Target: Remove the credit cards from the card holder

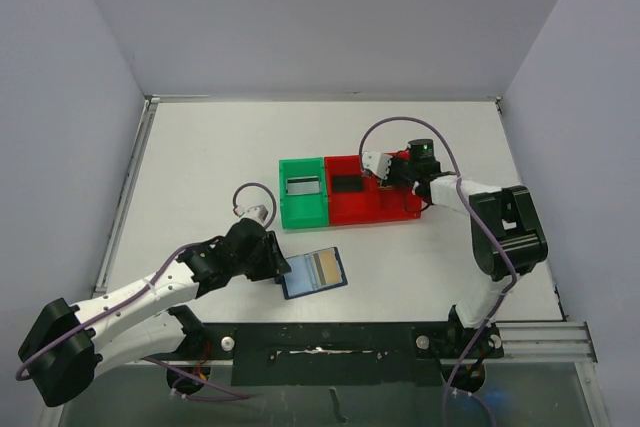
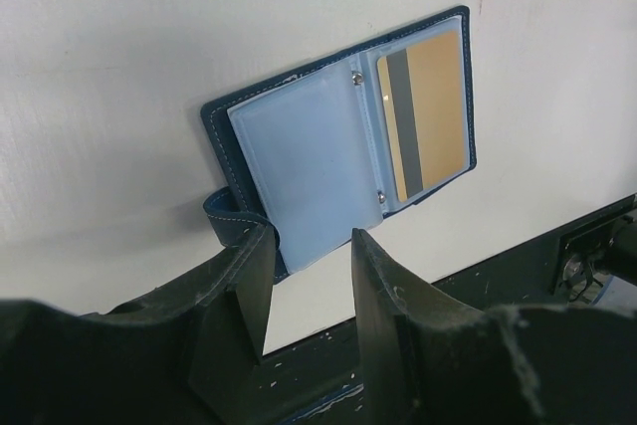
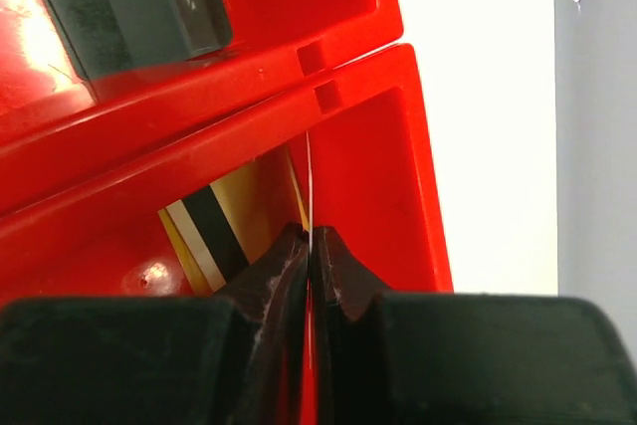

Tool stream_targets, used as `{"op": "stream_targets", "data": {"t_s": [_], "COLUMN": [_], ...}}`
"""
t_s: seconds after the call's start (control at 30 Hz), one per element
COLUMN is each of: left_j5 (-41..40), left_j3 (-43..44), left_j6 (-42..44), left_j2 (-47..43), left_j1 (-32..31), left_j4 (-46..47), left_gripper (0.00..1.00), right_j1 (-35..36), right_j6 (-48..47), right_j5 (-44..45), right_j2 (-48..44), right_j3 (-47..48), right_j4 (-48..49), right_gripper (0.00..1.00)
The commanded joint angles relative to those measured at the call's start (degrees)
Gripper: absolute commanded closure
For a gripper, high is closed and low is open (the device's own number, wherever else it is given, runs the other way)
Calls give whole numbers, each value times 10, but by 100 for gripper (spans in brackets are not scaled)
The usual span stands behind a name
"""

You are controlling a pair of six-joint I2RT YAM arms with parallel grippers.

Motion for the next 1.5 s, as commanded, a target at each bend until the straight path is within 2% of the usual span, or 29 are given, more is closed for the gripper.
{"op": "stream_targets", "data": {"t_s": [0.0,0.17,0.3,0.37,0.5,0.57,0.6,0.93,1.07,1.13,1.23,1.47], "left_j5": [7,9,11,17,23,24,24,29,28,24,22,19], "left_j3": [20,22,22,22,23,25,26,31,33,35,37,38], "left_j6": [4,7,12,12,13,13,14,19,18,17,17,15], "left_j2": [-3,2,10,15,16,14,12,10,1,-5,-10,-7], "left_j1": [4,7,7,7,7,7,7,7,7,7,7,7], "left_j4": [17,18,18,19,22,19,16,2,-2,-5,-8,3], "left_gripper": [65,65,65,65,65,65,65,65,65,65,65,65], "right_j1": [1,1,1,0,0,0,-2,-6,-10,-11,-12,-13], "right_j6": [-27,-38,-49,-50,-46,-45,-45,-2,35,64,161,562], "right_j5": [-9,-27,-34,-36,-36,-28,-25,-52,-57,-52,-31,67], "right_j2": [21,36,41,38,37,38,40,21,-5,-20,-45,-111], "right_j3": [45,64,92,97,106,112,118,132,126,119,114,77], "right_j4": [5,-61,-117,-130,-144,-160,-169,-166,-135,-119,-85,-50], "right_gripper": [94,90,82,75,66,53,50,46,45,44,45,56]}}
